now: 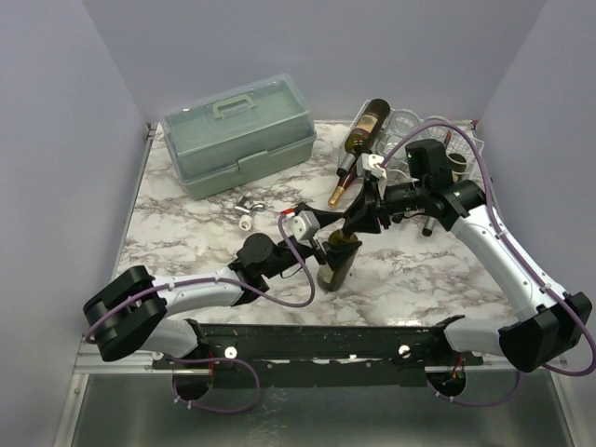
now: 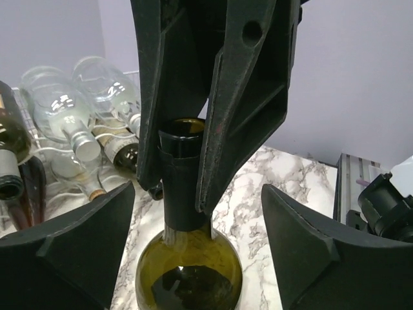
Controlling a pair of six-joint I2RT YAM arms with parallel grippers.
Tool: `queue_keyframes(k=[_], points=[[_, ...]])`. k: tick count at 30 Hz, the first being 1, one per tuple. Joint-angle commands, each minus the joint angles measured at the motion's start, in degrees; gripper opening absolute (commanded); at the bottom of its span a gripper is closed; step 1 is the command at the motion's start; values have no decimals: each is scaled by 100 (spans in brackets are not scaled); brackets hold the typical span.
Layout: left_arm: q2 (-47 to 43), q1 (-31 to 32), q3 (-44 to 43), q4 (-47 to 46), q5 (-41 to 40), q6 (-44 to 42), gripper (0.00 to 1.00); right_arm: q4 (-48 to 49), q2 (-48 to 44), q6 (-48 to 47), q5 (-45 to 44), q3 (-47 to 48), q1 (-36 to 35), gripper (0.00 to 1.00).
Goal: Take the wine bottle off the wine rack
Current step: Place the wine bottle at the center of the board.
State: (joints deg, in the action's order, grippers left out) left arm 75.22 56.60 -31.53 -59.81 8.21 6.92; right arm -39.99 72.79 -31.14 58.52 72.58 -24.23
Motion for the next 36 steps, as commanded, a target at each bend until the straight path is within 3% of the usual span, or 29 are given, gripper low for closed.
queue_keyframes(k=[1, 7, 14, 17, 21, 23, 25, 28, 30, 33, 36], points=[[324, -18, -221, -176, 216, 20, 78, 166, -210, 25, 118, -5, -9, 0], [588, -17, -291, -221, 17, -35, 72, 245, -195, 88, 144, -50, -7, 0], [750, -17, -352, -236, -73, -93, 54, 297, -179, 112, 117, -121, -11, 0], [800, -16, -338, -239, -73, -115, 39, 312, -178, 127, 108, -129, -7, 0], [784, -17, -317, -253, -54, -177, 1, 266, -189, 72, 188, -160, -12, 2], [760, -18, -294, -251, -99, -175, 0, 256, -196, 56, 247, -180, -7, 6], [720, -17, -263, -261, -174, -162, 0, 242, -213, 52, 297, -197, -12, 17], [632, -17, -174, -296, -322, -156, 0, 295, -247, 141, 371, -235, -9, 57], [546, -17, -96, -317, -390, -156, 0, 290, -282, 211, 411, -229, -12, 76], [388, -17, 35, -330, -468, -160, 0, 189, -361, 306, 447, -137, -5, 89], [239, -17, 164, -339, -502, -182, 0, 65, -443, 446, 604, 21, 122, 93]])
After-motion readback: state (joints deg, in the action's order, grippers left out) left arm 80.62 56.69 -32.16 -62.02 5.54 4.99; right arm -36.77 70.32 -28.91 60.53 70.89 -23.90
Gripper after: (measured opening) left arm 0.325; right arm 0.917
